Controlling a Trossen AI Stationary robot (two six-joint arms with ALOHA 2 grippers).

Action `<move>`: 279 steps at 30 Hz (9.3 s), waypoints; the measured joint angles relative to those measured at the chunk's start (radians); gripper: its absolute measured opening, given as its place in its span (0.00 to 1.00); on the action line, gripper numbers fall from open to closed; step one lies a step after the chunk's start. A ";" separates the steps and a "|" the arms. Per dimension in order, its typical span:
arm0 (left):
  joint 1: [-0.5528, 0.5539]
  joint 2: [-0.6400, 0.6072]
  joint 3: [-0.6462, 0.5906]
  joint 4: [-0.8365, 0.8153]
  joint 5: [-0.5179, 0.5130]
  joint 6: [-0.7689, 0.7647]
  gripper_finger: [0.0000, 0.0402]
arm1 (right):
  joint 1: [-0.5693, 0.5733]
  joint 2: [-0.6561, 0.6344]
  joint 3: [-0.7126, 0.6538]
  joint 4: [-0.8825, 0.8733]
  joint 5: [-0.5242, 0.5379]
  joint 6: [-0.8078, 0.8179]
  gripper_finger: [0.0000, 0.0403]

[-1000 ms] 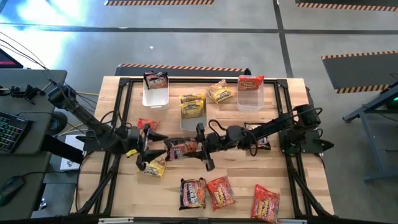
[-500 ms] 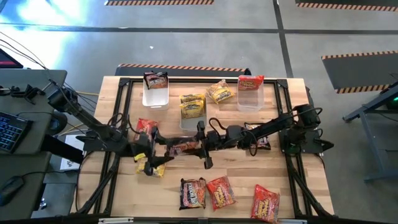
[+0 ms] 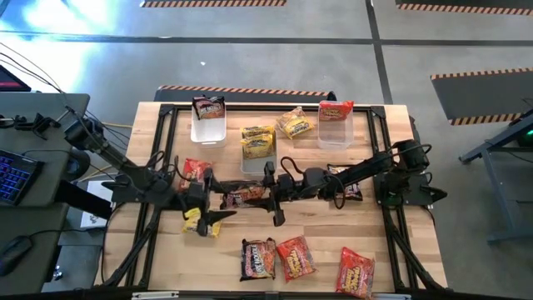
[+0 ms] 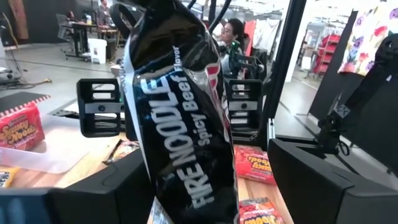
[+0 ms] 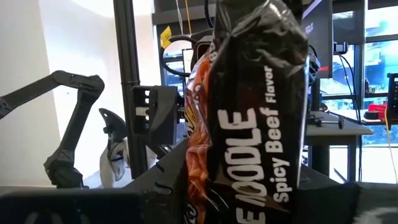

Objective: Sort Maruchan noodles
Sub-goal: Put the bottom left black noodle pack into the white bin, then put the bottom left orange noodle pack into the transparent bin

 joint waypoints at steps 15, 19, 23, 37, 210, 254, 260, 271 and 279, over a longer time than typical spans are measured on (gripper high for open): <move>0.061 -0.001 0.022 -0.060 0.088 -0.005 0.34 | 0.006 0.000 0.000 -0.014 0.040 -0.008 0.31; 0.060 -0.007 0.022 -0.073 0.092 -0.006 0.26 | 0.007 0.000 0.000 -0.017 0.051 -0.008 0.37; 0.071 -0.037 0.023 -0.126 0.107 -0.027 0.20 | 0.005 0.000 0.000 -0.021 0.066 -0.008 0.47; 0.237 -0.144 0.296 -0.908 0.204 -0.102 0.13 | 0.004 -0.047 0.001 -0.337 0.255 -0.116 0.59; 1.430 0.278 0.465 -1.128 0.776 0.815 0.08 | 0.023 -0.243 -0.125 -0.841 0.229 -0.218 0.00; 0.413 -0.229 -0.407 0.110 0.419 0.073 0.01 | 0.118 0.138 0.153 -1.321 -0.412 0.385 0.42; 0.387 -0.184 -0.407 0.182 0.393 0.073 0.01 | 0.118 0.142 0.154 -1.315 -0.423 0.386 0.34; 0.382 -0.110 -0.407 0.208 0.389 0.023 0.01 | 0.117 0.137 0.154 -1.284 -0.407 0.309 0.03; 0.382 -0.087 -0.407 0.218 0.390 0.021 0.01 | 0.104 0.073 0.153 -1.365 -0.274 0.306 0.00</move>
